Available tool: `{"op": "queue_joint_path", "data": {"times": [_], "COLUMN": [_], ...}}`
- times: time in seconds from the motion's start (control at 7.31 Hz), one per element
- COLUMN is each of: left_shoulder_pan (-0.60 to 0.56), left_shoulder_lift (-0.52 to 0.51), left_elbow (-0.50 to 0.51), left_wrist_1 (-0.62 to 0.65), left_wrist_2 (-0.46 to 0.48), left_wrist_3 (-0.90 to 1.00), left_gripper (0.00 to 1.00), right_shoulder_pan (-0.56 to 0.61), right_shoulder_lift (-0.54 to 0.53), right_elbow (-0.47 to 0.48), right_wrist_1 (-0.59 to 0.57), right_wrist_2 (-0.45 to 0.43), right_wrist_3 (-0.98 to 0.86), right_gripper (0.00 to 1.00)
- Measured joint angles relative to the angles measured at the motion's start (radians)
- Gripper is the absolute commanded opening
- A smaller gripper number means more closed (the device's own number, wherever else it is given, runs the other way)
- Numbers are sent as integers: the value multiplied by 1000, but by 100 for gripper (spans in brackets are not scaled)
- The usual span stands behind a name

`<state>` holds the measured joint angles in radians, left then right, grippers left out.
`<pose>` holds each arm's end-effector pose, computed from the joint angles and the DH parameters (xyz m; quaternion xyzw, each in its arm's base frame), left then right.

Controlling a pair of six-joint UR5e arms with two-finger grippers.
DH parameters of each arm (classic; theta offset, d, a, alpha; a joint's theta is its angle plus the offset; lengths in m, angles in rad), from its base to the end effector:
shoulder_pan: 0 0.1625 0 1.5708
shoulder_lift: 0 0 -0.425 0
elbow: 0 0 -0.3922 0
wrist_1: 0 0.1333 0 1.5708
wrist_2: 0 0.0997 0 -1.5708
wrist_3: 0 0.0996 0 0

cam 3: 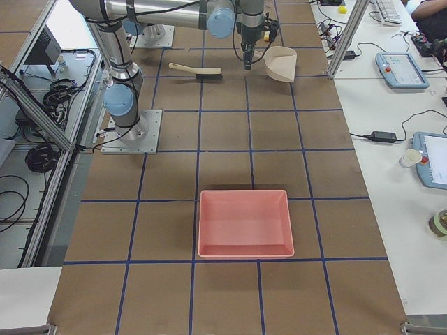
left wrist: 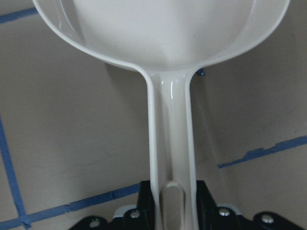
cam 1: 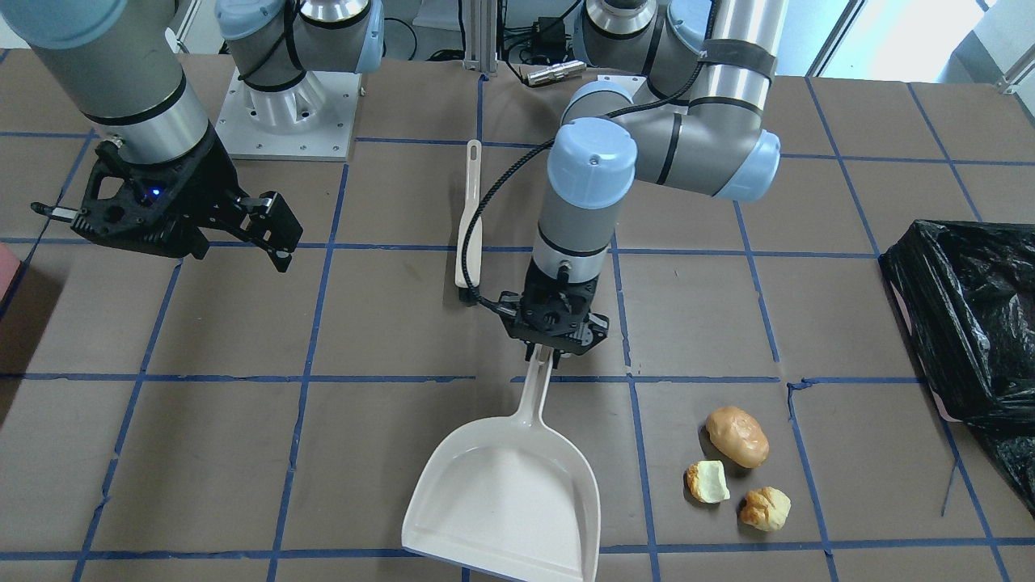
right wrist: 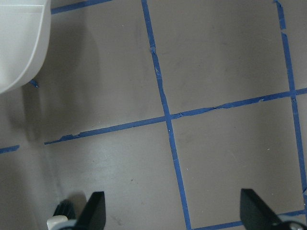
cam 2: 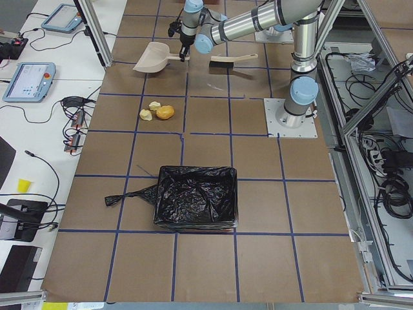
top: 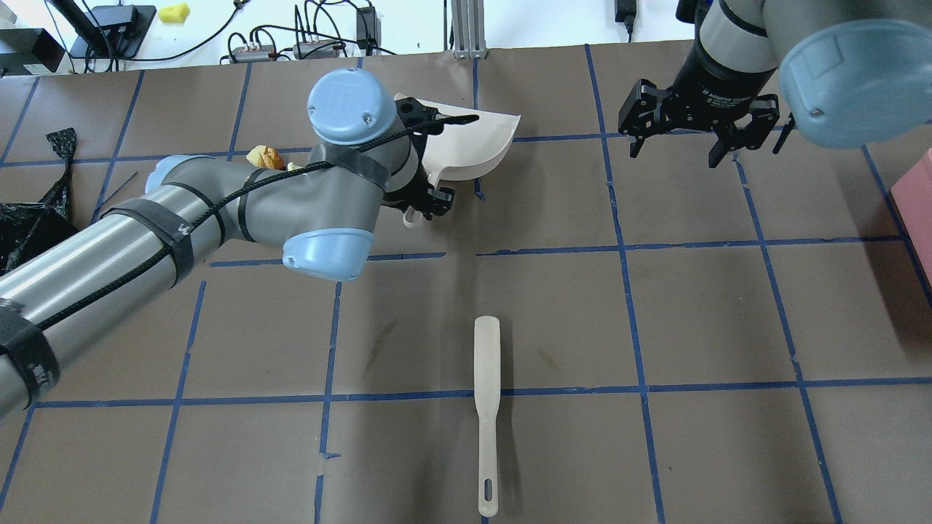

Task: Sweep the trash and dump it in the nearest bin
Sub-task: 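Set the dustpan by the food with left gripper while right reaches for brush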

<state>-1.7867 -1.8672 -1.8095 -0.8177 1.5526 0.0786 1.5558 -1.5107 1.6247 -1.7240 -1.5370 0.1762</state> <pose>-0.2563 -0.5380 0.2933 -0.1468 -0.9831 0.1079 0.0165 0.1289 -0.5207 0.4466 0.0951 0.9951 -0.0182 0.0184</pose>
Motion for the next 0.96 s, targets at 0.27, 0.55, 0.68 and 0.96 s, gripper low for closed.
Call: {"op": "queue_joint_path", "data": {"times": [0.27,0.55,0.68,0.96], "left_shoulder_pan": [133,294,375,527], "left_shoulder_lift": [89,155,169,182], "left_elbow": [1,5,13,24], "left_wrist_1": [-104,-229,-282,-337], "left_wrist_2": [-5,-1,0,1], "left_wrist_3": [250,472,583,837], "left_gripper": [0,0,0,0], "right_shoulder_pan": [15,114,172,242], "right_shoulder_lift": [-17,-17,-13,-23], "right_elbow": [49,87,109,178], "right_wrist_1": [-4,-14,-24,-36], "right_wrist_2": [1,1,2,27], "right_wrist_3": [12,114,171,200], "right_gripper": [100,100,100,100]}}
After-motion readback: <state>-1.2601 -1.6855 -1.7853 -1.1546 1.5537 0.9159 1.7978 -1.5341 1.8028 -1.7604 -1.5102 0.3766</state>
